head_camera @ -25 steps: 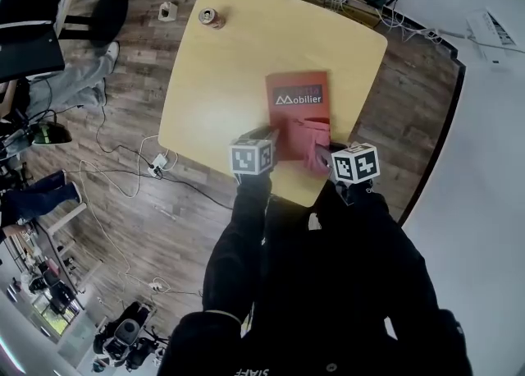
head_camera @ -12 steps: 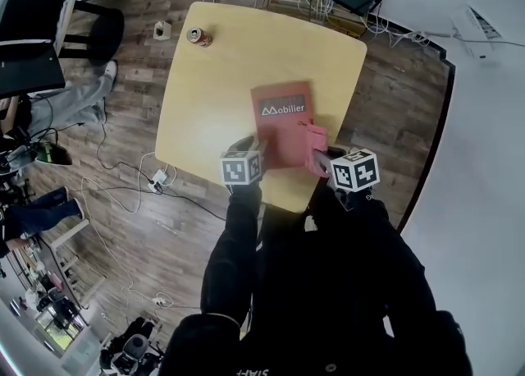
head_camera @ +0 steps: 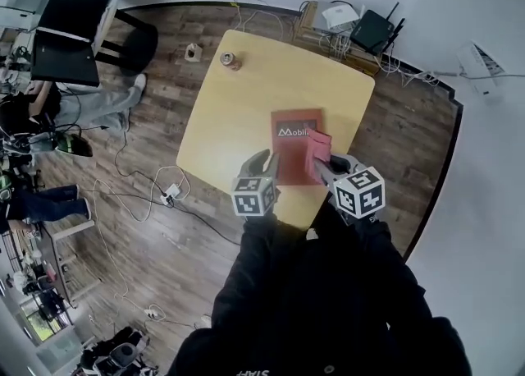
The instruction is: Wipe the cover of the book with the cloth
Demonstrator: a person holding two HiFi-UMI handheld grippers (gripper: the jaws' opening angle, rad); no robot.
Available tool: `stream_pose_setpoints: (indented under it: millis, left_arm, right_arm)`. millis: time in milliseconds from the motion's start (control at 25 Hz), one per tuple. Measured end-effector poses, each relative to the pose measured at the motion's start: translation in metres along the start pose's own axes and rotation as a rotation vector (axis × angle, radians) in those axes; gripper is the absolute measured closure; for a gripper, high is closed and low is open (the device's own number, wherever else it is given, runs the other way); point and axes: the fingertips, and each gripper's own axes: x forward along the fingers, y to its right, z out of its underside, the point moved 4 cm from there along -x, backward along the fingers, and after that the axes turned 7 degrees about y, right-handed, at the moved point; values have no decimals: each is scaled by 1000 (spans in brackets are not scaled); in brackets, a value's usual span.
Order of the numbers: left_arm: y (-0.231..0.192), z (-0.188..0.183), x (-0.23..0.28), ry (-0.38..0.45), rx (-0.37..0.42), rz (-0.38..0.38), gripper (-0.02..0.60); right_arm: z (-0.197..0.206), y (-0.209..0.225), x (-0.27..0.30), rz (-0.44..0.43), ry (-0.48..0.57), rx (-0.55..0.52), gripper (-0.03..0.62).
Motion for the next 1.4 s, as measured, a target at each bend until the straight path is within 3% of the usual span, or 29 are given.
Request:
stream_pose_setpoints:
  millis: [80,200,560,680,880,1400]
  left_arm:
    - [14,-17,-11,49,18,-4,515]
    - [30,-42,-28,118,48,-11,540]
    - [56,-97,-83,322,53,-58,548]
    - [65,-111,-98,355,98,-66,548]
    - [77,-126,-110,384,107,-49,548]
    - [99,-142,-104,444,141,9,548]
  right_arm:
    - [-18,-11,-7,-14,35,-46,516]
    - [-40,-27,-18,-26,78,-114,516]
    - [-87,-56,-54,-35,201,-267,516]
    - [-100,-65,-61,-32,242,-290,517]
    - [-117,-74,-75,-1,291,-323,517]
    - [-117,-76,-106,69,353,-338,519]
